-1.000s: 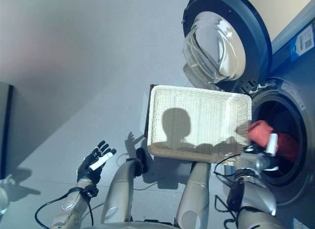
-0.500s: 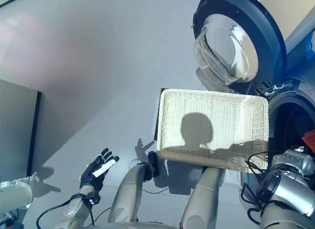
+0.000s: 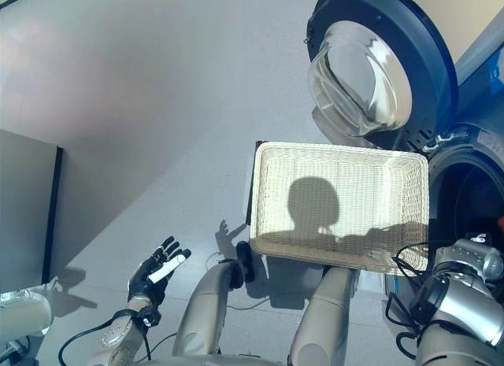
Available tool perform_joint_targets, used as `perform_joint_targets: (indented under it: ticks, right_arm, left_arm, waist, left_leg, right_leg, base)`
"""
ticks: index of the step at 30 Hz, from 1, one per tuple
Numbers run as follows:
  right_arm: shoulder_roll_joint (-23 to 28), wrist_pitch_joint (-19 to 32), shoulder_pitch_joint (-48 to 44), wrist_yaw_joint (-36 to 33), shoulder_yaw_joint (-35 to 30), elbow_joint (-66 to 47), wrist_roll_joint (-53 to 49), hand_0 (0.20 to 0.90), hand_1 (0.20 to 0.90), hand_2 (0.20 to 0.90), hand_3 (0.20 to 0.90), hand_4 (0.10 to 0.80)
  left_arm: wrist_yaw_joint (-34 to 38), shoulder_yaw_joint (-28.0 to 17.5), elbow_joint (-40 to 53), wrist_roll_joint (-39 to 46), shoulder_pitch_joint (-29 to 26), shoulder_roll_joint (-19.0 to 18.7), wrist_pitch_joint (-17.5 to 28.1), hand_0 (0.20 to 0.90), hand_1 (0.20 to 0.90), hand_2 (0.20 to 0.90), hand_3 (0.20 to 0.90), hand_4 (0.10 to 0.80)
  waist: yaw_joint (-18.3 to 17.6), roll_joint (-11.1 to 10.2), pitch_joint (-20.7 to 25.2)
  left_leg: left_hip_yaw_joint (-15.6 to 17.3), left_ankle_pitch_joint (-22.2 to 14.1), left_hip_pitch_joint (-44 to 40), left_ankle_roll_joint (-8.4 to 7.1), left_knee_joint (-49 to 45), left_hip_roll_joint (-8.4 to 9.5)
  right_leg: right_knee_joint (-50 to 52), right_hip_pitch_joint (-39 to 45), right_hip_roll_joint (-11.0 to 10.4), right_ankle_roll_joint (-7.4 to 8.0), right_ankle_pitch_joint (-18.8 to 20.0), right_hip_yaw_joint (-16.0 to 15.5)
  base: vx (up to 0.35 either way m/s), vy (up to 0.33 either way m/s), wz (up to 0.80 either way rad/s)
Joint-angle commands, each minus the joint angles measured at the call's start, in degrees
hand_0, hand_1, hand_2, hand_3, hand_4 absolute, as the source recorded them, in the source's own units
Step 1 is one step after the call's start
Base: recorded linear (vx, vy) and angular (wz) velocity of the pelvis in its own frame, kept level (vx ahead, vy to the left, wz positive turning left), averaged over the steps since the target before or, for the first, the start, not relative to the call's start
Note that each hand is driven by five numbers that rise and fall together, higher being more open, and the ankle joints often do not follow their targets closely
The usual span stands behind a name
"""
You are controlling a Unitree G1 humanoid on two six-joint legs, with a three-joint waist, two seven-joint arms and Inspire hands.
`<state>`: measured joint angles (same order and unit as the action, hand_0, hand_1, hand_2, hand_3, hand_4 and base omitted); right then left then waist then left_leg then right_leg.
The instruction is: Pick up the clothes and place them into the washing machine
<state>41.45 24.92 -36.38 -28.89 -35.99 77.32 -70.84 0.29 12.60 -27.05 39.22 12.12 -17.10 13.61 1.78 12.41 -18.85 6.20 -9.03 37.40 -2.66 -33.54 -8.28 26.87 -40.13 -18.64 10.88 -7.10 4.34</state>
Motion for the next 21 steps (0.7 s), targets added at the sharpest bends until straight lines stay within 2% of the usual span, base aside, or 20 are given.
perform_joint_targets:
  ticks: [1,9,13,17,18,21]
  right_arm:
    - [2.5,5.4,1.6,0.6,2.9,-2.0,2.5,0.900,0.900,0.900,0.900,0.800]
    - [-1.8,3.0,5.2,1.3,4.1,-2.5,5.9,0.900,0.900,0.900,0.900,0.800]
    - [-10.9,1.8,10.3,2.6,5.6,-3.5,8.2,0.900,0.900,0.900,0.900,0.800]
    - [-15.2,1.1,12.3,3.3,6.3,-3.7,8.6,0.900,0.900,0.900,0.900,0.800]
    - [-17.8,0.1,13.5,4.3,7.5,-3.4,9.1,0.900,0.900,0.900,0.900,0.800]
    - [-20.8,-1.5,15.0,5.4,10.3,-3.0,11.1,0.900,0.900,0.900,0.900,0.800]
  left_arm:
    - [0.6,-1.4,0.7,1.8,1.3,-1.6,3.5,0.900,0.900,0.900,0.900,0.800]
    - [-0.3,-1.4,1.4,2.4,0.9,-1.7,3.5,0.900,0.900,0.900,0.900,0.800]
    - [-0.3,-2.5,2.2,1.9,0.8,-0.7,3.6,0.900,0.900,0.900,0.900,0.800]
    - [-0.6,-3.0,2.7,1.4,1.4,-0.4,3.4,0.900,0.900,0.900,0.900,0.800]
    - [-0.8,-3.2,3.1,1.4,1.3,0.1,3.3,0.900,0.900,0.900,0.900,0.800]
    - [-0.7,-3.8,3.1,1.1,1.2,0.5,3.5,0.900,0.900,0.900,0.900,0.800]
  waist:
    - [-0.5,-1.6,3.0]
    - [0.0,-3.5,3.9]
    - [0.1,-6.1,4.9]
    - [0.2,-7.1,5.3]
    - [0.4,-7.5,5.8]
    - [0.6,-8.3,6.3]
  left_leg:
    - [-4.1,0.6,-3.3,-4.55,3.9,-3.89]
    - [-4.4,2.7,-8.4,-4.97,9.2,-3.07]
    - [-4.6,4.9,-13.6,-5.29,14.1,-2.50]
    - [-4.7,6.3,-17.4,-5.54,17.5,-2.37]
    - [-4.7,6.8,-18.9,-5.69,18.7,-2.35]
    - [-4.8,7.4,-21.5,-5.80,20.7,-2.31]
  right_leg:
    - [1.6,1.5,-1.3,0.95,5.8,-3.9]
    - [-4.1,8.7,-2.2,1.51,7.9,-6.0]
    - [-11.3,16.6,-3.4,2.27,11.0,-8.5]
    - [-16.0,21.8,-4.2,2.87,12.5,-10.6]
    - [-17.6,23.7,-4.5,3.02,13.1,-11.3]
    - [-20.0,26.6,-4.6,3.29,14.1,-12.3]
  base:
    - [0.034,-0.017,0.07]
    - [0.051,-0.011,0.06]
    - [0.106,-0.030,0.07]
    - [0.106,-0.007,0.07]
    - [0.103,-0.014,0.10]
    - [0.094,-0.007,0.07]
